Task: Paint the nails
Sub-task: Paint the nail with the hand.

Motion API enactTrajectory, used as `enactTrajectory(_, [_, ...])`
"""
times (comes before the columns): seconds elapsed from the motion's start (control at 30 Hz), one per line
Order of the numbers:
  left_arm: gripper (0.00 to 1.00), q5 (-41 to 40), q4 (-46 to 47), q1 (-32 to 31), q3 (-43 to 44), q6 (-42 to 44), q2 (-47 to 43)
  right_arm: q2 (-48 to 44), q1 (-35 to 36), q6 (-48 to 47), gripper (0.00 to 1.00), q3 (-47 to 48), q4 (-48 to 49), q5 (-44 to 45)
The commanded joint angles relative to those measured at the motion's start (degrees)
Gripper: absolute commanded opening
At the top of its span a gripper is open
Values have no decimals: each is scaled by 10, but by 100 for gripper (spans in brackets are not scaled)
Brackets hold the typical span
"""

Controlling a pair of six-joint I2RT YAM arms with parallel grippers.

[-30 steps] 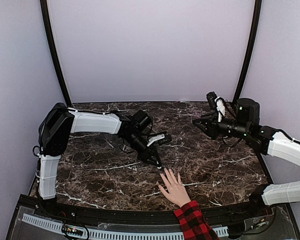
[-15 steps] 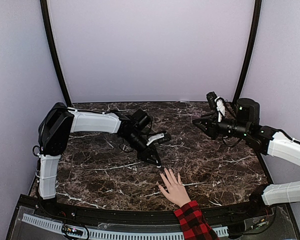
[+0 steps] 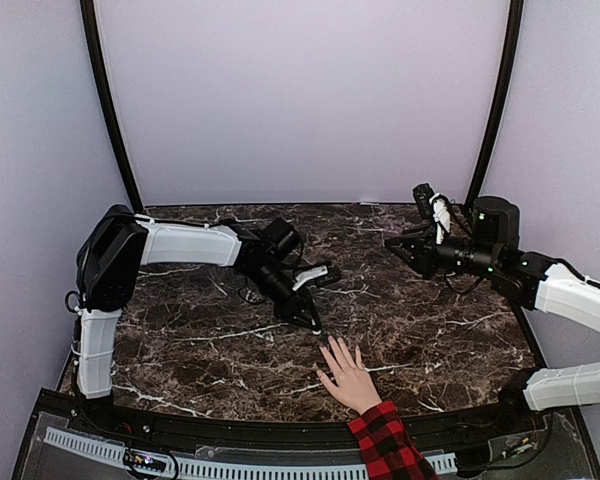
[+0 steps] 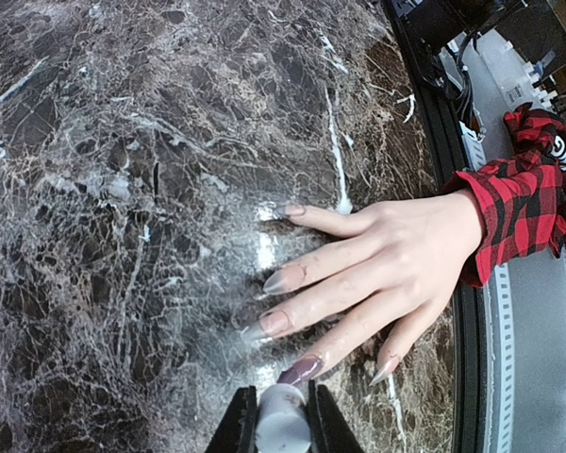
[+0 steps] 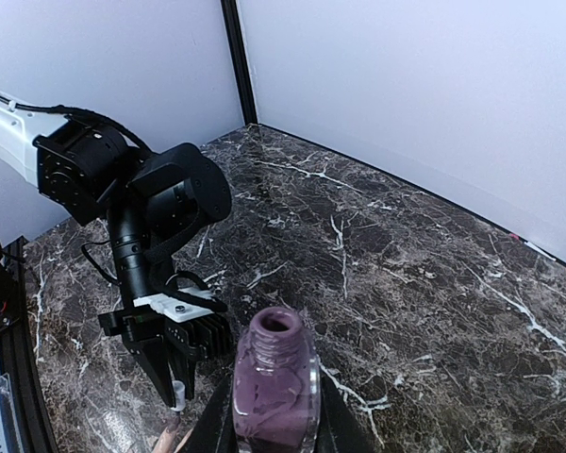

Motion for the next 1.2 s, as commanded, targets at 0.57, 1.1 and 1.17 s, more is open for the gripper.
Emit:
enactTrajectory(0.57, [0,-9,-3,11,10,-6,-4,-11,-4,1,0,-5,31,5])
enactTrajectory(1.1, [0,49,19,19,-3,-4,-51,-12,-4,2,0,-5,31,5])
enactTrajectory(1.17, [0,55,27,20,-6,-8,-55,-12,-4,1,0,-5,31,5])
